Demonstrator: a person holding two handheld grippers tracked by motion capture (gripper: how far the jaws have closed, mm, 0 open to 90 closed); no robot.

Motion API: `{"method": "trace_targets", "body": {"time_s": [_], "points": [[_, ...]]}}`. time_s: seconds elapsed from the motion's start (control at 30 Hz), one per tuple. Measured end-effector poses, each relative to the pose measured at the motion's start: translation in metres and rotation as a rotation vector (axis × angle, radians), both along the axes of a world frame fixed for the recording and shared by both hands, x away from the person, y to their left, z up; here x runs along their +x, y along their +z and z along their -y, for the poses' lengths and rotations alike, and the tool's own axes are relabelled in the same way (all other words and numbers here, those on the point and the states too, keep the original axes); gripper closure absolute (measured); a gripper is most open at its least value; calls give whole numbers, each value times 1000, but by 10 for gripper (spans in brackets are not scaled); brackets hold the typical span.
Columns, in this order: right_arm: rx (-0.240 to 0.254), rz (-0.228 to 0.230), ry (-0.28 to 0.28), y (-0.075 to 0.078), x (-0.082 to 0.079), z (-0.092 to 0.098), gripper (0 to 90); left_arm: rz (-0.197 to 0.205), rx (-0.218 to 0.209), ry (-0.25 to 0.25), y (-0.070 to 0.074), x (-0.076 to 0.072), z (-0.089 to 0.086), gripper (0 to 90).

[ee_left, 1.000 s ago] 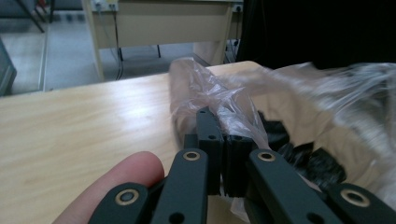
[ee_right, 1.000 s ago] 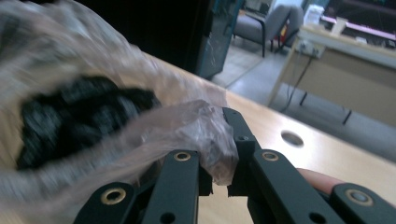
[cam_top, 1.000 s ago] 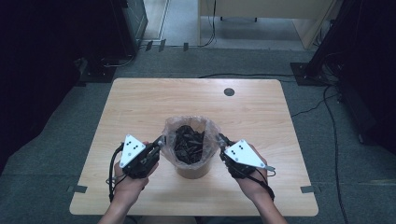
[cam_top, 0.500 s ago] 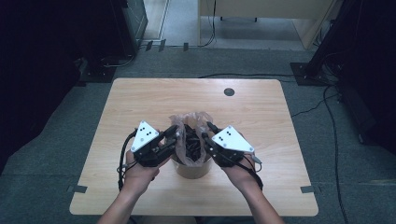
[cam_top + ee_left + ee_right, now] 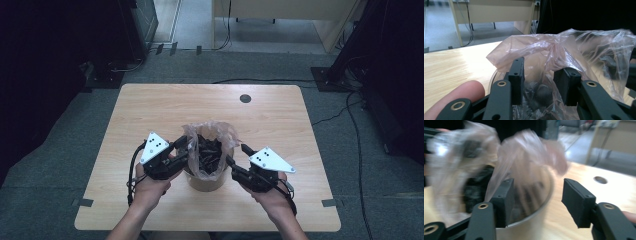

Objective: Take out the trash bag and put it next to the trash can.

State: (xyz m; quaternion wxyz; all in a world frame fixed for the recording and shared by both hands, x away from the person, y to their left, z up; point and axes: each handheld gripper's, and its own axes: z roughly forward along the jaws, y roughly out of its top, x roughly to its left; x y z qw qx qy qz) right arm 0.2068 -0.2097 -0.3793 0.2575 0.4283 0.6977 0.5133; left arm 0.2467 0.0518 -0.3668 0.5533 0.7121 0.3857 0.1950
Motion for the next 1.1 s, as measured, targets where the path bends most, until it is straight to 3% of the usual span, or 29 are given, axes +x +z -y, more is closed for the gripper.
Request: {"method": "trace_targets", "body": {"time_s": [0.2,0.4,0.6,0.73,0.77,0.83,0.93,1.0,1.1], "points": [[86,-71,119,1,-5,-16,379,3,3,0,3,2,3,601],[102,-127,177,-4,-4,-37,295,1,14,2,2,3,5,597],[110,-153,170,-3,-2,-58,195,-2,11,13,2,4,5,594],[88,-146,155,-2,-1,-71,195,-3,6,16,3,4,3,591],[56,-130,134,-3,-1,-75,245,-4,5,17,3,4,2,589],[-10,-98,80,-6,-1,-81,447,-5,-4,21,4,3,-1,577],[-34,-52,78,-9,-2,-81,723,-2,-18,29,4,2,-7,523],[-32,-31,78,-10,-3,-79,823,-6,-29,28,3,2,-12,498],[-26,-23,56,-9,-1,-77,885,-12,-42,23,0,1,-19,439]]}}
